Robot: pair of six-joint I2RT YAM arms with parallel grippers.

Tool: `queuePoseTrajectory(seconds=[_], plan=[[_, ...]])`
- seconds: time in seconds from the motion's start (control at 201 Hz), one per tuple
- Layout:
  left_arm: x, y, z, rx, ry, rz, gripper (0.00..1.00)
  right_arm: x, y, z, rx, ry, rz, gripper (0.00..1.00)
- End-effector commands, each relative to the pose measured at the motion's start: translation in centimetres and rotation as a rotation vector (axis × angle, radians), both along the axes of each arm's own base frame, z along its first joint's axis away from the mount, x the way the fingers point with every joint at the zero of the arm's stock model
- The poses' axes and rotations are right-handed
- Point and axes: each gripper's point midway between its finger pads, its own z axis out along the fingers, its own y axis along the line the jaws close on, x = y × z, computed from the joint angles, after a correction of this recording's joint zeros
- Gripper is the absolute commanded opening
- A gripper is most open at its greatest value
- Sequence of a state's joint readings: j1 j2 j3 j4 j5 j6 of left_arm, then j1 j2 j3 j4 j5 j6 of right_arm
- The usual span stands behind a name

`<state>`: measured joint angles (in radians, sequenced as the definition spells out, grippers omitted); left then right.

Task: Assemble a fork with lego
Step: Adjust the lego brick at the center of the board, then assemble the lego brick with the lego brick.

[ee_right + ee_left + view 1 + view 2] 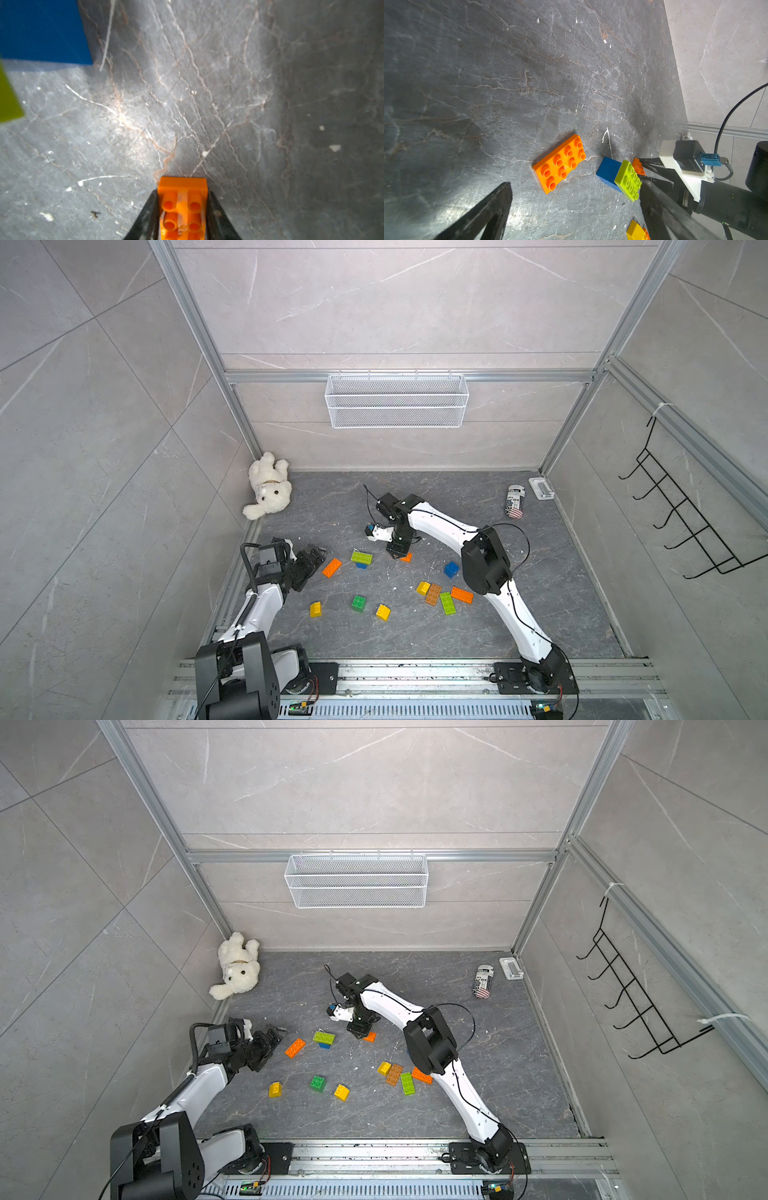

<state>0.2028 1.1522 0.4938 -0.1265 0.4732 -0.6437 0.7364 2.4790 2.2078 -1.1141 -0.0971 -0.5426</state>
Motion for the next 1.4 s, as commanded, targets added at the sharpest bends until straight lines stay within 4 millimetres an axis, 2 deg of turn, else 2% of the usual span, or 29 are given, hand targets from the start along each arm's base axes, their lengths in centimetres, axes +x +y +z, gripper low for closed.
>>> queuePoseTrajectory(seconds=[0.0,0.134,0.289,0.523,0.592,0.617,0.761,0.836,0.856,0.926,1.169,1.393], plan=[[0.9,0.2,1.2,0.016,-0.047,-0.009,0.98,-0.7,1.0,4.2,0.052,-0.031,0.04,0.31],[0.9,0.1,1.3,0.01,-0.049,-0.011,0.98,-1.7,2.4,6.5,0.065,-0.053,0.089,0.31],[0.8,0.1,1.4,0.008,-0.055,-0.01,0.98,-3.1,4.5,7.6,0.078,-0.054,0.123,0.31],[0.8,0.0,1.3,0.002,-0.056,-0.012,0.98,-4.9,7.0,8.2,0.108,-0.044,0.144,0.31],[0.9,0.0,1.3,0.0,-0.058,-0.012,0.98,-5.5,7.5,7.5,0.104,-0.027,0.142,0.31],[0.9,-0.1,1.3,-0.002,-0.058,-0.012,0.98,-5.2,8.0,8.3,0.126,-0.045,0.142,0.31],[1.0,-0.1,1.2,-0.005,-0.058,-0.013,0.98,-4.8,8.3,7.4,0.118,-0.058,0.135,0.31],[1.0,-0.1,1.2,-0.006,-0.058,-0.013,0.99,-4.6,8.7,7.8,0.135,-0.069,0.133,0.31],[1.0,-0.1,1.2,-0.006,-0.058,-0.013,0.98,-4.6,8.7,6.5,0.119,-0.052,0.133,0.31],[0.9,-0.1,1.1,-0.007,-0.055,-0.013,0.98,-4.5,9.0,5.9,0.121,-0.048,0.13,0.31],[1.0,-0.2,1.1,-0.01,-0.053,-0.013,0.98,-4.3,9.9,5.5,0.149,-0.046,0.126,0.31],[0.9,-0.3,1.0,-0.022,-0.051,-0.015,0.98,-4.4,10.0,5.2,0.144,-0.042,0.124,0.31]])
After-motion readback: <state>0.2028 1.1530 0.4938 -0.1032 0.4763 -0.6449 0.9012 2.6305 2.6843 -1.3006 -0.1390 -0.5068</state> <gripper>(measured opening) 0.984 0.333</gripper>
